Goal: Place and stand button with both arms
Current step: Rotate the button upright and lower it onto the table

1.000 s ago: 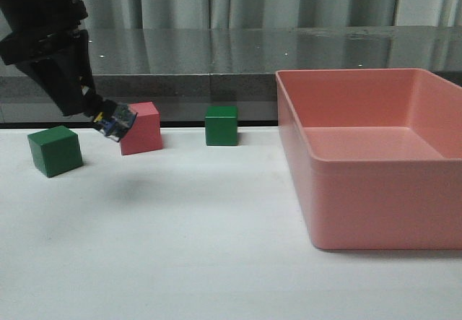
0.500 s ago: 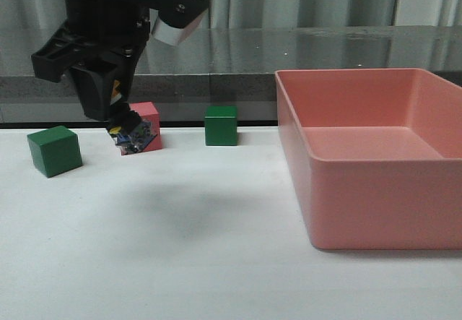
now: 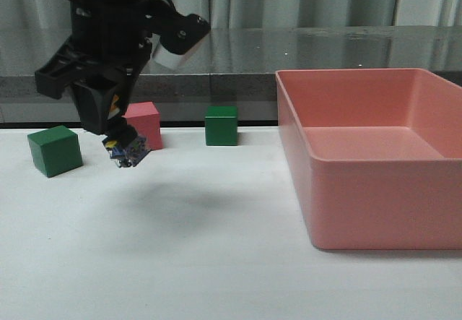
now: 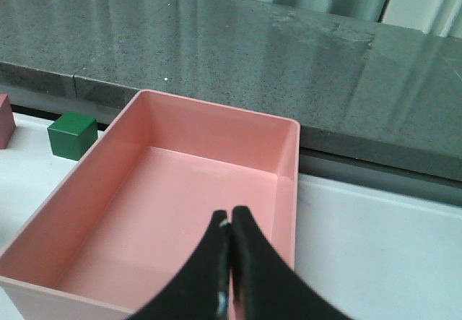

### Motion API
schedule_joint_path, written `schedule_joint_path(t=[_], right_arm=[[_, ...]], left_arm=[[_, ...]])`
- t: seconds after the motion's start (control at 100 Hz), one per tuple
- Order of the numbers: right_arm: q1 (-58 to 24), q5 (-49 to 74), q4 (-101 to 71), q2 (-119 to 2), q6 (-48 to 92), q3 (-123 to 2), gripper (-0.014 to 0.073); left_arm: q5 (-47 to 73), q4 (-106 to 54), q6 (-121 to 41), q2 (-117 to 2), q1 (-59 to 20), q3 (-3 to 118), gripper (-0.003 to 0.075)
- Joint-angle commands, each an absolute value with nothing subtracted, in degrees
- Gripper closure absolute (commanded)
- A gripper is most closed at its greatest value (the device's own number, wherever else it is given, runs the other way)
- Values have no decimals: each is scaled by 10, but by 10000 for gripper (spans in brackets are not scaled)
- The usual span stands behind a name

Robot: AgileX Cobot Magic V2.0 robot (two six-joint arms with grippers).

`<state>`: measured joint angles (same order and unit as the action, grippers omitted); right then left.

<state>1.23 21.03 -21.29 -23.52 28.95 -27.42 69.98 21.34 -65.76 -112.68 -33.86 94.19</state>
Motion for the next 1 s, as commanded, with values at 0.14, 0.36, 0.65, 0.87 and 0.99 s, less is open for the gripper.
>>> schedule_joint_path(t=[0.14, 0.36, 0.65, 0.87, 0.99], right_arm=[[16, 167, -224, -238, 293, -289, 655], [16, 167, -224, -238, 293, -289, 655], [16, 167, -224, -238, 293, -289, 655], [16, 167, -224, -238, 293, -289, 655], [16, 167, -224, -238, 293, -289, 655]], left_arm=[[732, 225, -652, -1127, -340, 956, 739], [732, 214, -651, -1132, -340, 956, 739], [732, 192, -651, -1132, -340, 956, 660], [731, 192, -651, -1132, -340, 956, 371], [730, 197, -651, -1132, -340, 956, 314]])
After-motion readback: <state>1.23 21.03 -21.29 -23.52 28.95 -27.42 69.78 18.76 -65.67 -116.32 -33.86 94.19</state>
